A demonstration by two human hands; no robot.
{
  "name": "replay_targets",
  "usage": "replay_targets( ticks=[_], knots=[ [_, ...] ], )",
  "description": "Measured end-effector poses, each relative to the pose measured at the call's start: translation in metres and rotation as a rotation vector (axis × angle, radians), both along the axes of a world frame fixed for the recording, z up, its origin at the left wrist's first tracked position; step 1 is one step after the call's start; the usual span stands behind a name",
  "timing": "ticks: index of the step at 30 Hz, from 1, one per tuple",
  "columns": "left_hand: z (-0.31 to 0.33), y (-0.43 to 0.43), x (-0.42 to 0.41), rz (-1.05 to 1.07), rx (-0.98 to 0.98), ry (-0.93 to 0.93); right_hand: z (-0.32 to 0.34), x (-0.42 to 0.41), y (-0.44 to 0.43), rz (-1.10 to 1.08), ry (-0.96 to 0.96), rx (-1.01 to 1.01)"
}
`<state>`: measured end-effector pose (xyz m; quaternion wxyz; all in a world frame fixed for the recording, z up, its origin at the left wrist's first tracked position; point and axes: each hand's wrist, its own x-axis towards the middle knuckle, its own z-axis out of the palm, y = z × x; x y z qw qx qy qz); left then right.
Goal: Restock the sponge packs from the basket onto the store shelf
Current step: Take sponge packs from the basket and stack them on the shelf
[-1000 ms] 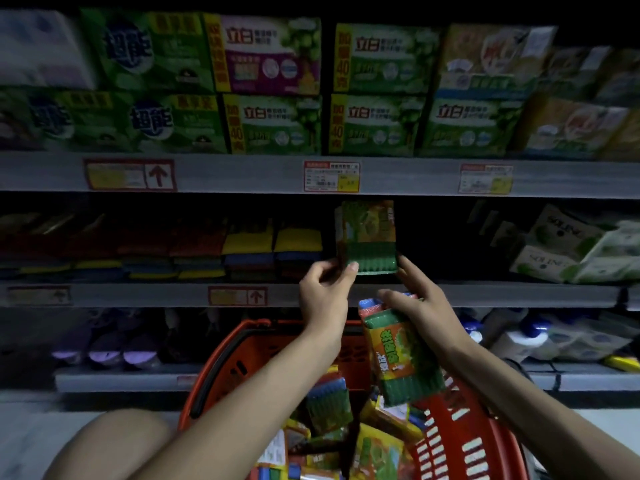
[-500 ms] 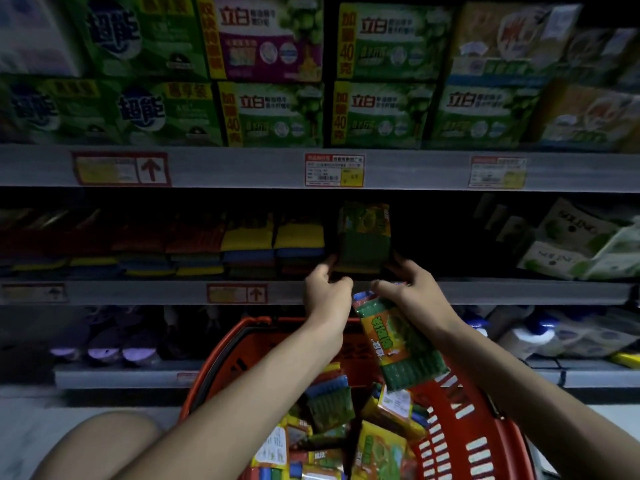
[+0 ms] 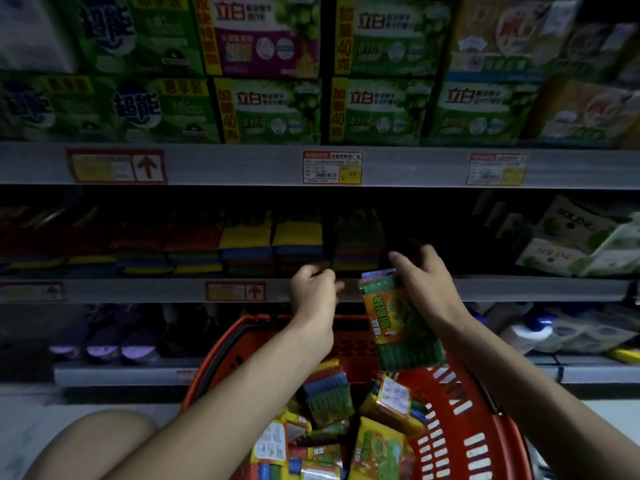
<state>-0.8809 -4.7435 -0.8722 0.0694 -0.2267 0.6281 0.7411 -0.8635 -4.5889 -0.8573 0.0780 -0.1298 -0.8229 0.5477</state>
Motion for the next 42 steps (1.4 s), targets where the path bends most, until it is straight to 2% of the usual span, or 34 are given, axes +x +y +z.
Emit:
replay_targets(
  ticks=[3,10,15,20,34,42],
  knots=[
    [-0.001,-0.012,-0.001,0.034,0.055,-0.064,-0.001,0.008,-0.001,0.025,0.006,0.066],
    [-0.006,-0.022,-0.010,0.135,0.147,-0.125,-0.007,0.003,-0.021,0.111,-0.259,-0.235],
    [-0.010,-0.022,-0.012,0.221,0.169,-0.111,-0.014,-0.010,-0.033,-0.040,-0.419,-0.443],
    [-0.008,-0.024,-0.015,0.271,0.188,-0.122,-0.017,-0.025,-0.032,-0.081,-0.583,-0.540],
    [-0.008,-0.028,-0.028,0.333,0.147,-0.153,-0.034,-0.056,-0.035,-0.334,-0.517,-0.602],
    [-0.010,-0.026,-0.031,0.298,0.073,-0.118,-0.035,-0.064,-0.038,-0.393,-0.548,-0.664]
  ],
)
